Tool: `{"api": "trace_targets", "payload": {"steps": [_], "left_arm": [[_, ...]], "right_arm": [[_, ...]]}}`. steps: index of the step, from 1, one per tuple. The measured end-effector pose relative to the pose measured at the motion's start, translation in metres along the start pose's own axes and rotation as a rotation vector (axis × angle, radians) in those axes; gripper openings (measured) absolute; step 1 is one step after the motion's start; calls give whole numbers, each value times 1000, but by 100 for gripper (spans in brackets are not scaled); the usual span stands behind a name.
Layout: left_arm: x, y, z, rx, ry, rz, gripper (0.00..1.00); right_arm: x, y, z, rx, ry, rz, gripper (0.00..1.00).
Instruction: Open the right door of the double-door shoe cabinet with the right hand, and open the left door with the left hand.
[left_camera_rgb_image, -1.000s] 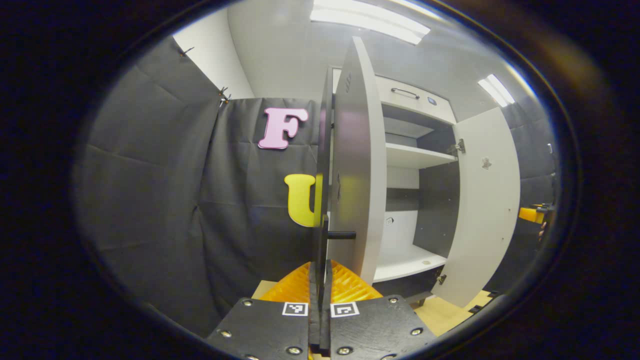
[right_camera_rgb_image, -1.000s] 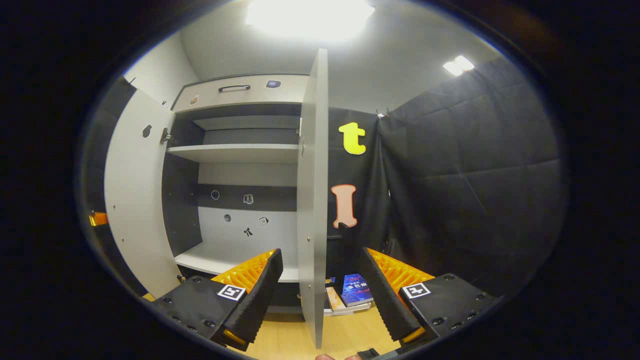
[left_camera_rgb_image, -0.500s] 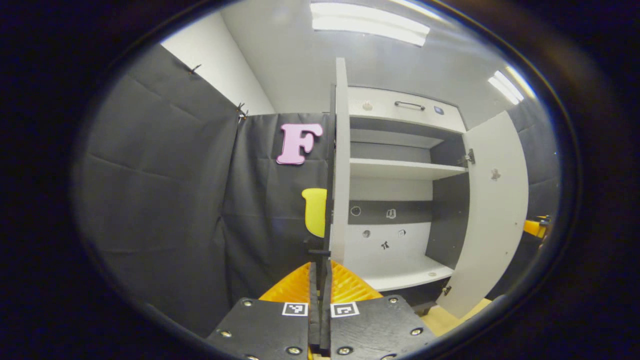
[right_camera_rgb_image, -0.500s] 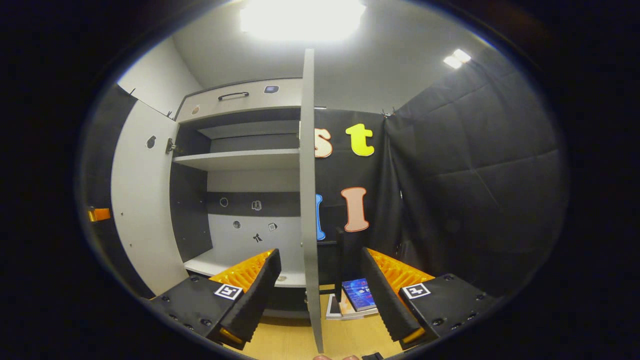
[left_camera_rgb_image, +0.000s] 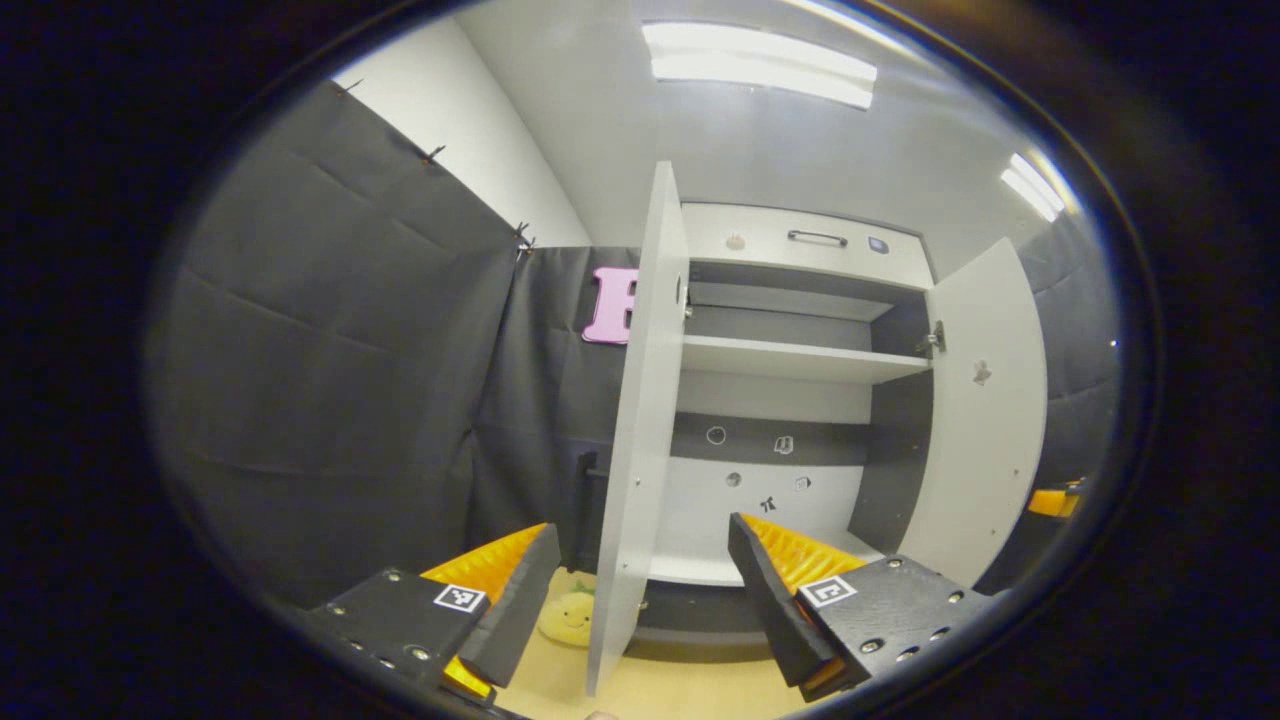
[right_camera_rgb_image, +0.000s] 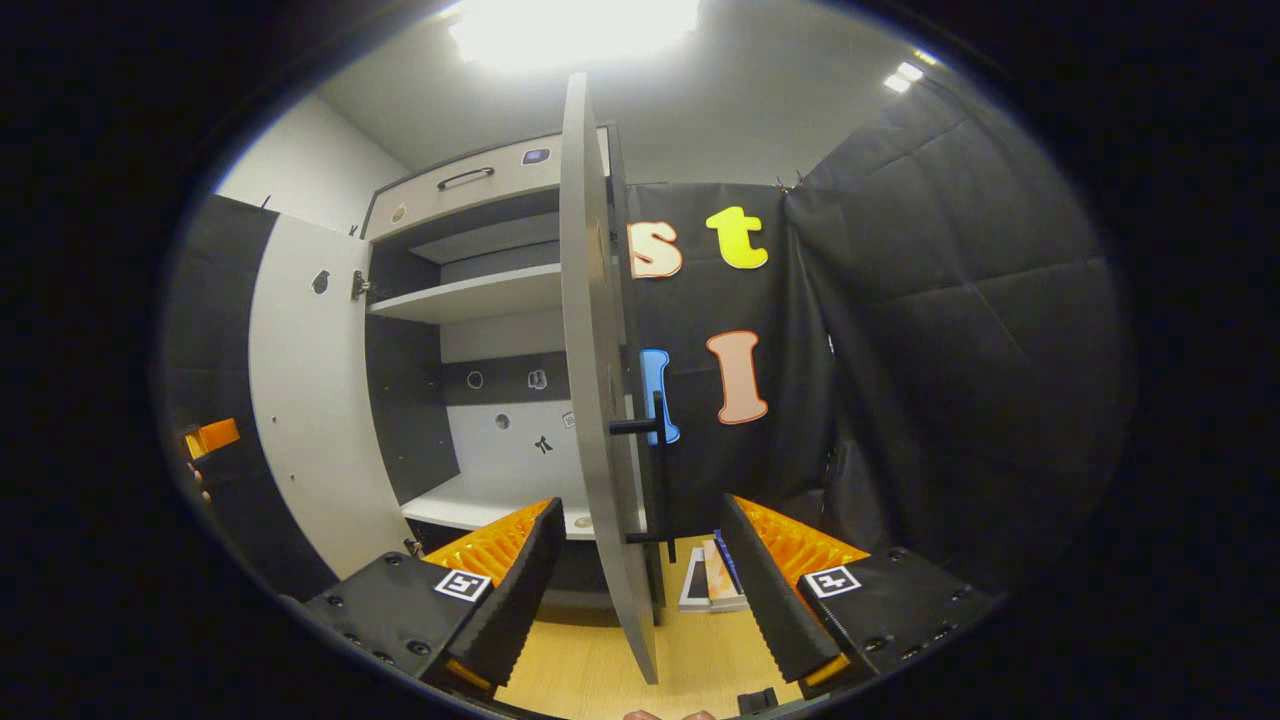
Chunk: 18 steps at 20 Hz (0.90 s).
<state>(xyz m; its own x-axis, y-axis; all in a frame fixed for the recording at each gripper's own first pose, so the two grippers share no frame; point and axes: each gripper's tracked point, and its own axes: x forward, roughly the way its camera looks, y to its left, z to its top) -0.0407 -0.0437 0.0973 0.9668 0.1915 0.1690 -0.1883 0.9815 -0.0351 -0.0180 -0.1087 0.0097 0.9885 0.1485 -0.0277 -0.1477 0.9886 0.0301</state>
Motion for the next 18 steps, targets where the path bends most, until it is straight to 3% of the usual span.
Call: {"api": "trace_targets", "payload": {"steps": [5, 11, 18], "left_arm": [[-16, -3, -13, 49, 40, 17, 97], [-9, -14, -2, 171, 14, -57, 99], [5, -24, -30, 112, 65, -141, 99]], "right_arm": [[-7, 0, -12, 11, 28, 3, 98], [-4, 18, -8, 82, 28, -15, 98], [-16, 31, -18, 65, 40, -61, 98]]}}
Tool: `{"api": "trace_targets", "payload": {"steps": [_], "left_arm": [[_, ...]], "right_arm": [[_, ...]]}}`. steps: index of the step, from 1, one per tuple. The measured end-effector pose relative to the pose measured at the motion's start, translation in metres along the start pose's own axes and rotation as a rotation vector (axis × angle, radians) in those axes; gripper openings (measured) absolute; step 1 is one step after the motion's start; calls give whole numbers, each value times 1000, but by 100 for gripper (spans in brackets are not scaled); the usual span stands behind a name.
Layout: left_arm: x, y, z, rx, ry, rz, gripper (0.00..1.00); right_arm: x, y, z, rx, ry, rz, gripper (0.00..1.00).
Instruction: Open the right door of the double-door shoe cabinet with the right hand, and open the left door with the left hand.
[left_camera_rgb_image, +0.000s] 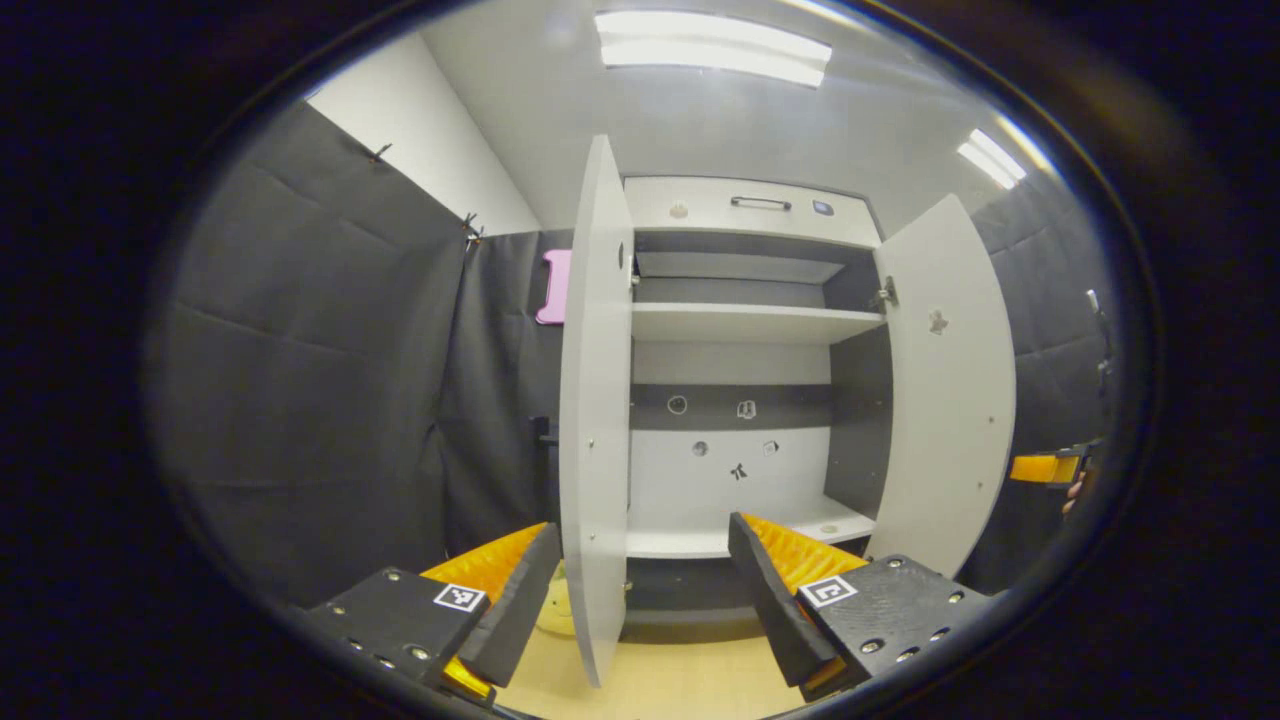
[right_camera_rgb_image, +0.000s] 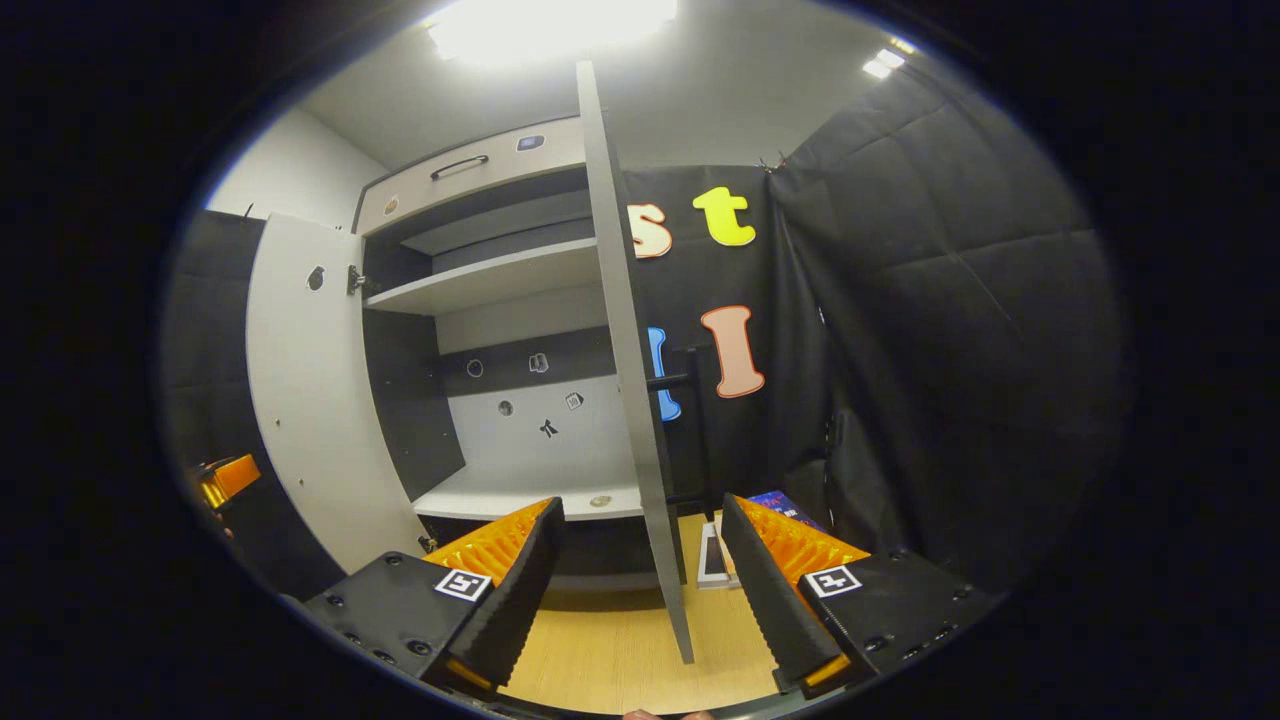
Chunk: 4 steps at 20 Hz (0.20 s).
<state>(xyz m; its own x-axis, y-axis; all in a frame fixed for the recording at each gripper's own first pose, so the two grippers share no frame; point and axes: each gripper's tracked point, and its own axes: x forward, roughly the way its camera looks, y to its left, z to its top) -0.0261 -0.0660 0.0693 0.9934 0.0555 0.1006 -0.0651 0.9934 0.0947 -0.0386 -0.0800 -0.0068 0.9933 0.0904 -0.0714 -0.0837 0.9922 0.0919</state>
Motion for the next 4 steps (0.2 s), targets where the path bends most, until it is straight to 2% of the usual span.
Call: {"api": "trace_targets", "payload": {"steps": [1, 2, 4], "left_arm": [[1, 0, -3, 7, 4, -7, 96], [1, 0, -8, 13, 12, -15, 99], [1, 1, -16, 31, 21, -28, 98]], "right_arm": [[-2, 2, -1, 8, -1, -6, 98], [-3, 4, -4, 15, 3, -10, 98], [-5, 8, -8, 17, 2, -20, 98]]}}
